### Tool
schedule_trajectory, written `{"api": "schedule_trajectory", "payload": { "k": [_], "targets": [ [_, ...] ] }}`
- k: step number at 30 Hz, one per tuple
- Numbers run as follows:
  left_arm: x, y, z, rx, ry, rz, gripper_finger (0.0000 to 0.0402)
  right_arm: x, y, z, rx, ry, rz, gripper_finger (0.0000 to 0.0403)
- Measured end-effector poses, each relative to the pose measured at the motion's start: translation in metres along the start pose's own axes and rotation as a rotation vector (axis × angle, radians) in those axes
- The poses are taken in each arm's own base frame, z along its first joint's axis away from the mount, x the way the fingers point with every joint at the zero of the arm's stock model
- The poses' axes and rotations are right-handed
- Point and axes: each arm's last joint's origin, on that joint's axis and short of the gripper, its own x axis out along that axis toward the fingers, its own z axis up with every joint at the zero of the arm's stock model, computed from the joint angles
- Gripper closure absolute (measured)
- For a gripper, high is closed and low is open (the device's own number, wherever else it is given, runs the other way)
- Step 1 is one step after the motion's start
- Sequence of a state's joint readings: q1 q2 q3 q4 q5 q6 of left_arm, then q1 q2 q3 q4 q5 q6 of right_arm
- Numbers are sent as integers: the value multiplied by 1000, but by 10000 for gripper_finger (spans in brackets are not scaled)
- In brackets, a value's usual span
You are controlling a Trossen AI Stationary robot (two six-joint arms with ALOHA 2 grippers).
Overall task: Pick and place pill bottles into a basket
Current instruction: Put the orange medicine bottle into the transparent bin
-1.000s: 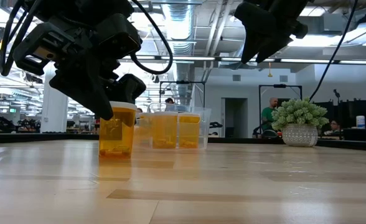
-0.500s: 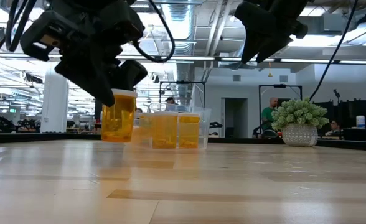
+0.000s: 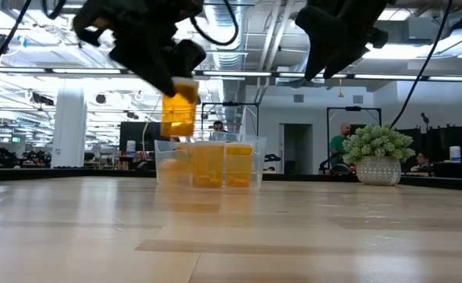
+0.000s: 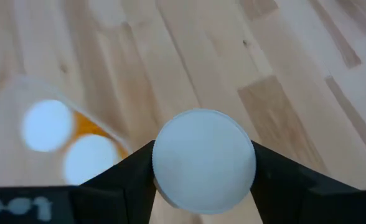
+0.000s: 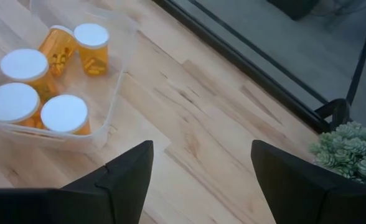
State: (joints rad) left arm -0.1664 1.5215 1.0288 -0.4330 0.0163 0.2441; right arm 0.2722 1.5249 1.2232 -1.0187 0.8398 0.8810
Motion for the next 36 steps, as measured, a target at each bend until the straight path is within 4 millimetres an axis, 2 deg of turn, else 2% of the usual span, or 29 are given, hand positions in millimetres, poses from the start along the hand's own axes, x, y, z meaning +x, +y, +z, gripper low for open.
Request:
{"api": "schedule_trajectory", "payload": {
  "k": [8, 13, 22, 27, 30, 36],
  "targets": [
    [-21, 20, 20, 12, -9, 37, 195, 0, -2, -1, -15, 9, -10, 138],
    [-29, 41, 24, 16, -33, 87, 195, 0, -6, -3, -37, 9, -53, 138],
    [-38, 93, 8, -7, -26, 187, 195, -3, -25, -11, -88, 18, -225, 138],
    [-44, 118, 3, -66, -119, 202, 195, -1, -33, -9, -100, 18, -270, 138],
    [-39, 128, 1, -83, -147, 200, 195, 4, -37, -6, -99, 20, -304, 138],
    [-12, 138, -12, -113, -83, 134, 195, 14, -45, 1, -106, 46, -340, 138]
  ]
}}
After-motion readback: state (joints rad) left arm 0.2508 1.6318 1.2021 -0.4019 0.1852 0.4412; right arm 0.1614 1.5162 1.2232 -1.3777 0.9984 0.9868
